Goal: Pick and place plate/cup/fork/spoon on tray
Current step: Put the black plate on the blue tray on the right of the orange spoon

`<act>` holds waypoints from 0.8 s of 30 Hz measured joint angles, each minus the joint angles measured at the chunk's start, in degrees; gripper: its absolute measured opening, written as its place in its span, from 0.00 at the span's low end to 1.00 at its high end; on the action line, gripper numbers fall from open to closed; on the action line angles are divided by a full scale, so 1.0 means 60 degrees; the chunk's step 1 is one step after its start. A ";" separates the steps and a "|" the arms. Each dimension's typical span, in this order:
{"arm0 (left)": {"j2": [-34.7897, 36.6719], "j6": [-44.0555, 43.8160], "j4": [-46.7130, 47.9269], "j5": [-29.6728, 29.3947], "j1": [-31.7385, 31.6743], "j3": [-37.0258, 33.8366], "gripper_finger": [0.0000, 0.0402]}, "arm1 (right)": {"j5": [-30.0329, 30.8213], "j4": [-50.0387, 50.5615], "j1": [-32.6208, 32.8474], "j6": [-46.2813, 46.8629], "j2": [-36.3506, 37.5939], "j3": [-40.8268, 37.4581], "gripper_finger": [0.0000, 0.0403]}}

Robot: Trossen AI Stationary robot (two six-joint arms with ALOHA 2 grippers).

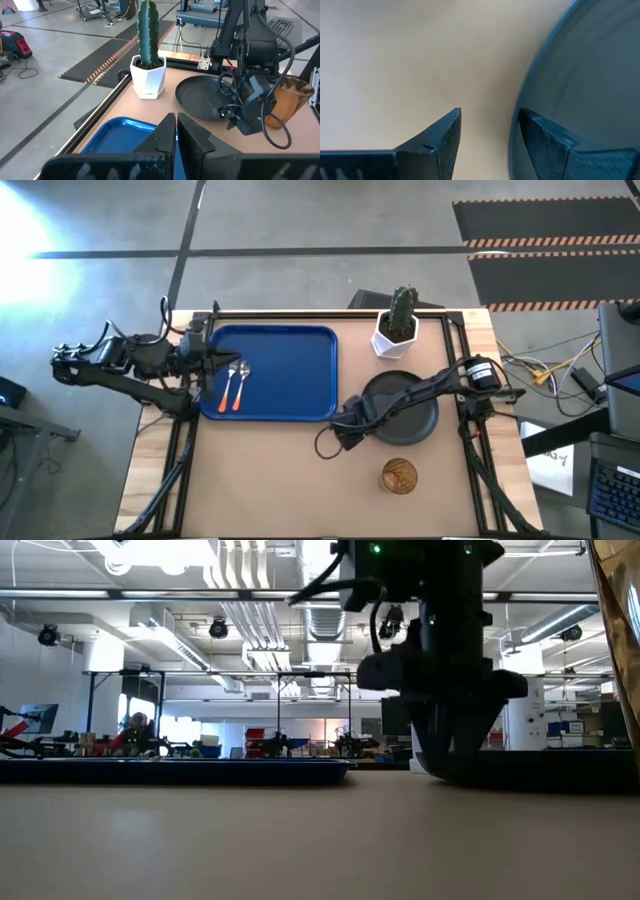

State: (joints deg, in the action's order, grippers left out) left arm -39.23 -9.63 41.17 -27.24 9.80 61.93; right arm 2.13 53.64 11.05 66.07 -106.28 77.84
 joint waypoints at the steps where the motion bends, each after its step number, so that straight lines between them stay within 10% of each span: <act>1: -0.0002 -0.0009 0.0000 0.0000 0.0000 0.0000 0.00 | 0.0048 -0.0093 0.0000 0.0013 0.0000 -0.0121 0.48; 8: -0.0008 -0.0066 -0.0002 0.0000 0.0000 0.0000 0.00 | 0.0156 -0.0253 0.0007 0.0144 0.0000 -0.0579 0.42; 15: -0.0078 -0.0069 0.0000 0.0000 0.0000 0.0000 0.00 | 0.0222 -0.0182 0.0016 -0.0301 0.0033 -0.0466 0.07; 24: -0.0162 -0.0069 -0.0004 0.0007 -0.0007 0.0000 0.00 | 0.0831 -0.0261 0.0008 -0.1599 -0.0004 0.1272 0.02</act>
State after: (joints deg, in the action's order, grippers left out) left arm -40.20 -10.04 41.15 -27.20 9.76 61.93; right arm 7.11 52.07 11.10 56.48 -106.30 85.47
